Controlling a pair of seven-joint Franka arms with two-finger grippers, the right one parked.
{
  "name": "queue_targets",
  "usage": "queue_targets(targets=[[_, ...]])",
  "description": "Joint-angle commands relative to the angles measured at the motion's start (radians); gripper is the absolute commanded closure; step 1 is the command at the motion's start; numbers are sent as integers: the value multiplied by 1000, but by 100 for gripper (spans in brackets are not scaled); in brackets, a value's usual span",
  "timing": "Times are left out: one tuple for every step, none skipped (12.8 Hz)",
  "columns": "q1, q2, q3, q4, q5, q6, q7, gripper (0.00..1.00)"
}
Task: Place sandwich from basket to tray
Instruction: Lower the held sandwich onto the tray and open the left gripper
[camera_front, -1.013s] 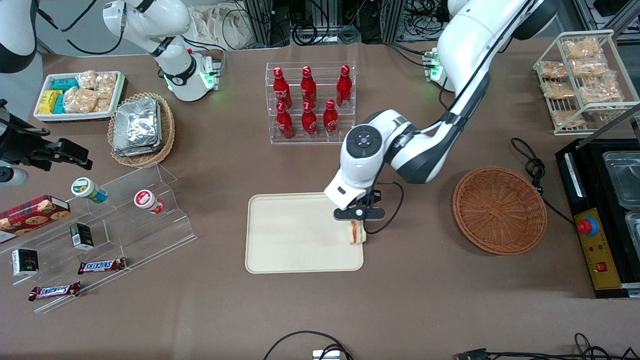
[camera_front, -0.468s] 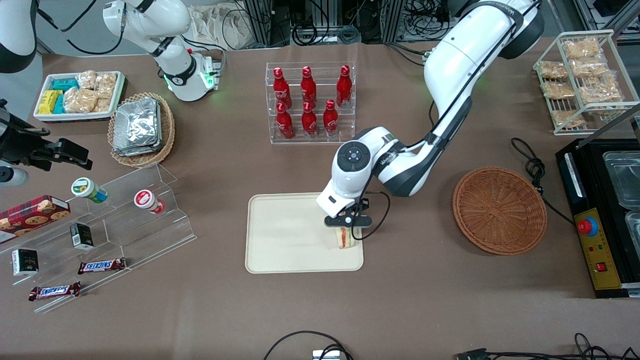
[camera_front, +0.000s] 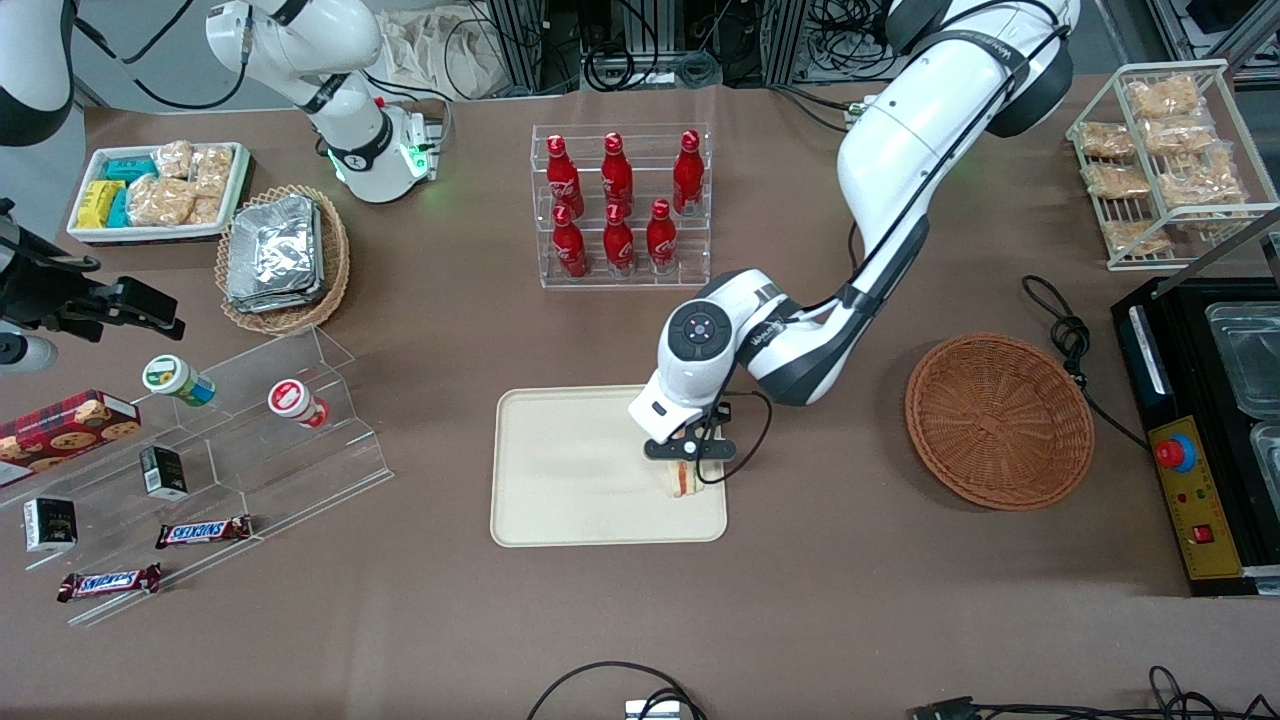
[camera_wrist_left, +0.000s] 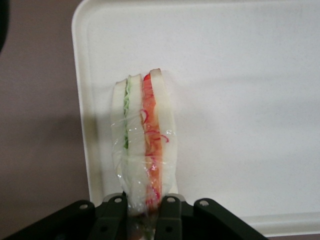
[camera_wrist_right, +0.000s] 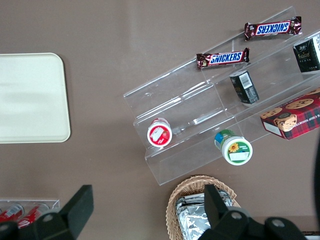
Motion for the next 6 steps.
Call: queue_targets(targets=[[-19, 21, 6, 46, 19, -9, -1, 92], [-21, 21, 6, 45, 19, -9, -1, 90], [-21, 22, 6, 43, 19, -9, -3, 84], [-21, 24, 6, 42, 20, -9, -9, 69], [-21, 24, 6, 40, 20, -9, -15, 52], [-28, 24, 6, 40, 23, -7, -20, 34]])
